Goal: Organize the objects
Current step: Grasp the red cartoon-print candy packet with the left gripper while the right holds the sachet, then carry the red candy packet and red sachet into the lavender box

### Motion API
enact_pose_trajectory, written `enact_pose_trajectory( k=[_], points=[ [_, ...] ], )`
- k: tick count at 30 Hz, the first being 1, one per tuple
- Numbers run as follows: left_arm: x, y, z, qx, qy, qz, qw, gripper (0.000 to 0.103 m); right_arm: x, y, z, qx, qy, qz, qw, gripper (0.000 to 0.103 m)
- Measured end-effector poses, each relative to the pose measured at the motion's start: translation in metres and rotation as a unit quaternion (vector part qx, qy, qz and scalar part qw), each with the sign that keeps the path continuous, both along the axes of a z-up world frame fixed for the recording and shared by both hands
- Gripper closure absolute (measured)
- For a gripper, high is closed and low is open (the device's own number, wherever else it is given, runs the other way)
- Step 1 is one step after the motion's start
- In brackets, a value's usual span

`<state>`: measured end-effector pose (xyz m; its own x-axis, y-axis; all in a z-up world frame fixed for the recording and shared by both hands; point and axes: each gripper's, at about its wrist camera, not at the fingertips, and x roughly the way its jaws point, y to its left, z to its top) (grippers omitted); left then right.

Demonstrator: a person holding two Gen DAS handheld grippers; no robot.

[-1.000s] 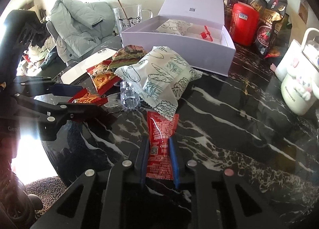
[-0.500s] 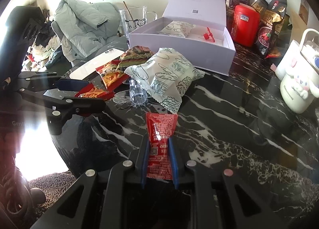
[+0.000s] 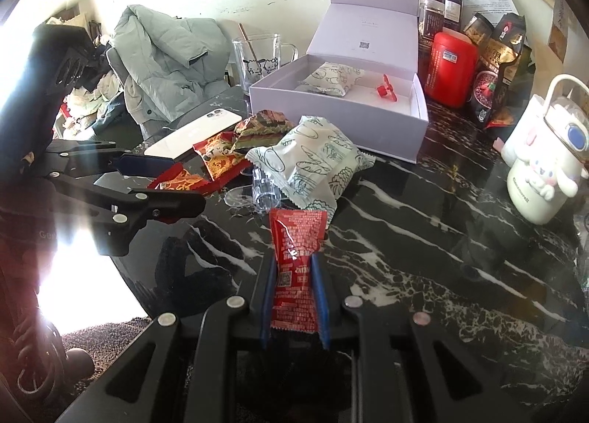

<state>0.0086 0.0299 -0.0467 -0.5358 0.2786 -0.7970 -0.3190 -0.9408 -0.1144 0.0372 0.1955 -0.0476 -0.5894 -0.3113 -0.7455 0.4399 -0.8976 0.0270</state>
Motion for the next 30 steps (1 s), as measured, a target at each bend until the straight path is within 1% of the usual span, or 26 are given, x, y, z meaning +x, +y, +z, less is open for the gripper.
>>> enact_pose_trajectory(
  k=[11,14,20,30],
  points=[
    [-0.007,0.004,0.027,-0.006,0.032,-0.001,0.9995,0.044,-0.009,0.005,0.029,-0.006,0.030,0.015,0.999,0.084],
    [-0.010,0.008,0.034,-0.010,0.042,-0.005,0.9990,0.044,-0.012,0.006,0.036,-0.015,0.035,0.020,0.999,0.084],
    [-0.019,0.011,0.041,-0.006,0.043,-0.009,0.9990,0.044,-0.021,0.009,0.045,-0.022,0.039,0.025,0.999,0.084],
    [-0.036,0.016,0.055,-0.010,0.054,-0.010,0.9984,0.044,-0.041,0.011,0.064,-0.023,0.063,0.033,0.997,0.084]
  ],
)
